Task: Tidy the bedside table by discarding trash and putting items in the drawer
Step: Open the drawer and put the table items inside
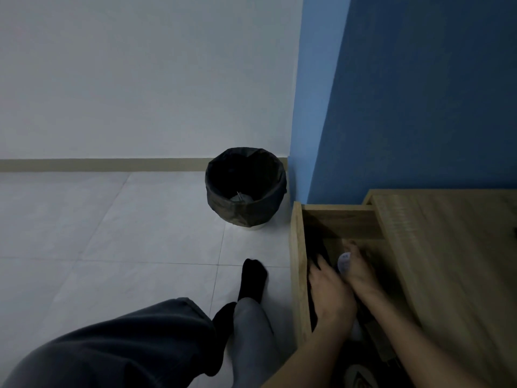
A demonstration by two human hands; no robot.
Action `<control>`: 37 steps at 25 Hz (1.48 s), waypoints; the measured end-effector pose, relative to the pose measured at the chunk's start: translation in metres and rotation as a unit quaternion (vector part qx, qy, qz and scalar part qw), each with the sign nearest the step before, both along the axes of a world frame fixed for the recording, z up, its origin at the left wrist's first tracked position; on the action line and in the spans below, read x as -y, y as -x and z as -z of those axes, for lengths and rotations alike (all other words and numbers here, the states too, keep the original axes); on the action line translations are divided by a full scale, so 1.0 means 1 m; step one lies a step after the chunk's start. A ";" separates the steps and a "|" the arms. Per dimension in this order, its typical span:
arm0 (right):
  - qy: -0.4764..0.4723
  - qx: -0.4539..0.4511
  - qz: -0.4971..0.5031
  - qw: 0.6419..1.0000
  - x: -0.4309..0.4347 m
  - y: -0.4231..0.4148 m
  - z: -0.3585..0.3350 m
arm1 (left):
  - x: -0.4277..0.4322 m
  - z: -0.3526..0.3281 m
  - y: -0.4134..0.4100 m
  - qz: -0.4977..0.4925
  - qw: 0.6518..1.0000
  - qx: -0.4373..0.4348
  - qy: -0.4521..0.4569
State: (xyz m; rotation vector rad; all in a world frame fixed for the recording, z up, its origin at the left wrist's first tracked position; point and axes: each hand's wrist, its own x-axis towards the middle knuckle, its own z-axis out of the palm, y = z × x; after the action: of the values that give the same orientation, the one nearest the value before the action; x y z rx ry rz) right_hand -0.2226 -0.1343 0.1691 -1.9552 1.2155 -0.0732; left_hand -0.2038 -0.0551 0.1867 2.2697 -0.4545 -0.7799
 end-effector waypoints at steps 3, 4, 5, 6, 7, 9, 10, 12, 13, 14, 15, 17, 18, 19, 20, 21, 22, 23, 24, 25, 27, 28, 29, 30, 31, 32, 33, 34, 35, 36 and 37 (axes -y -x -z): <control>0.004 0.050 0.030 0.998 -0.009 0.006 -0.034 | -0.001 -0.031 -0.002 0.005 0.994 0.030 0.102; 0.037 0.058 0.017 0.998 -0.011 0.010 -0.046 | 0.000 -0.041 -0.002 0.005 0.991 0.040 0.130; 0.078 0.075 0.008 0.994 -0.012 0.016 -0.058 | 0.001 -0.049 -0.001 0.013 0.987 0.054 0.151; 0.123 0.099 0.015 0.987 -0.010 0.029 -0.073 | 0.005 -0.058 0.002 0.034 0.984 0.068 0.162; 0.174 0.118 0.034 0.977 -0.007 0.047 -0.087 | 0.011 -0.065 0.009 0.058 0.981 0.079 0.170; 0.264 0.122 0.093 0.952 0.005 0.088 -0.104 | 0.024 -0.075 0.026 0.109 0.973 0.083 0.187; 0.299 0.111 0.140 0.937 0.012 0.115 -0.109 | 0.033 -0.081 0.040 0.146 0.967 0.074 0.196; 0.339 0.086 0.227 0.909 0.029 0.174 -0.114 | 0.049 -0.091 0.074 0.231 0.951 0.053 0.198; 0.330 0.071 0.262 0.904 0.036 0.196 -0.113 | 0.056 -0.091 0.089 0.274 0.942 0.036 0.188; 0.310 0.057 0.291 0.903 0.044 0.215 -0.111 | 0.060 -0.090 0.105 0.319 0.931 0.017 0.177; 0.287 0.045 0.302 0.908 0.052 0.230 -0.109 | 0.065 -0.088 0.119 0.360 0.919 0.004 0.161; 0.257 0.027 0.273 0.927 0.066 0.244 -0.102 | 0.069 -0.082 0.136 0.413 0.905 0.014 0.101; 0.234 0.018 0.255 0.938 0.072 0.246 -0.097 | 0.070 -0.079 0.139 0.418 0.905 0.032 0.075; 0.204 0.010 0.244 0.948 0.075 0.246 -0.095 | 0.072 -0.077 0.141 0.412 0.908 0.042 0.061; 0.180 0.009 0.241 0.954 0.080 0.246 -0.090 | 0.074 -0.076 0.140 0.403 0.913 0.039 0.056; 0.168 0.006 0.245 0.955 0.084 0.246 -0.087 | 0.075 -0.075 0.139 0.393 0.917 0.031 0.056; 0.165 0.005 0.249 0.954 0.086 0.245 -0.085 | 0.076 -0.076 0.139 0.389 0.919 0.024 0.058; 0.165 0.000 0.256 0.953 0.086 0.245 -0.086 | 0.077 -0.077 0.139 0.387 0.920 0.019 0.059; 0.171 -0.002 0.260 0.950 0.086 0.244 -0.087 | 0.078 -0.078 0.139 0.386 0.920 0.021 0.060; 0.173 -0.002 0.267 0.948 0.085 0.242 -0.089 | 0.080 -0.079 0.138 0.381 0.922 0.023 0.062; 0.177 0.005 0.291 0.940 0.083 0.239 -0.090 | 0.078 -0.082 0.137 0.372 0.926 0.013 0.068; 0.184 0.010 0.299 0.936 0.083 0.237 -0.090 | 0.077 -0.082 0.136 0.370 0.926 0.001 0.074; 0.192 0.008 0.295 0.936 0.085 0.235 -0.090 | 0.076 -0.082 0.134 0.367 0.926 -0.022 0.081; 0.195 -0.003 0.276 0.941 0.087 0.233 -0.090 | 0.073 -0.082 0.133 0.360 0.928 -0.045 0.087; 0.197 -0.030 0.245 0.949 0.088 0.229 -0.089 | 0.071 -0.081 0.131 0.357 0.927 -0.062 0.091; 0.205 -0.059 0.215 0.953 0.089 0.225 -0.086 | 0.069 -0.080 0.130 0.362 0.924 -0.074 0.094; 0.214 -0.066 0.200 0.954 0.087 0.219 -0.086 | 0.068 -0.078 0.127 0.361 0.924 -0.082 0.098; 0.216 -0.053 0.203 0.953 0.084 0.216 -0.083 | 0.067 -0.076 0.127 0.354 0.925 -0.091 0.107; 0.206 -0.024 0.217 0.954 0.080 0.212 -0.083 | 0.067 -0.076 0.125 0.331 0.931 -0.103 0.119; 0.181 0.012 0.233 0.956 0.076 0.209 -0.082 | 0.066 -0.076 0.121 0.290 0.940 -0.119 0.133; 0.143 0.049 0.243 0.958 0.073 0.206 -0.080 | 0.066 -0.075 0.116 0.233 0.952 -0.130 0.148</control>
State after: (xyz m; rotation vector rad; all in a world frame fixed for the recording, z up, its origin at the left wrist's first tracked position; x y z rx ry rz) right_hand -0.4290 -0.2073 0.2488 -1.8155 1.6642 -0.6212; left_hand -0.3196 -0.1212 0.2620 1.7660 -0.9325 -1.1433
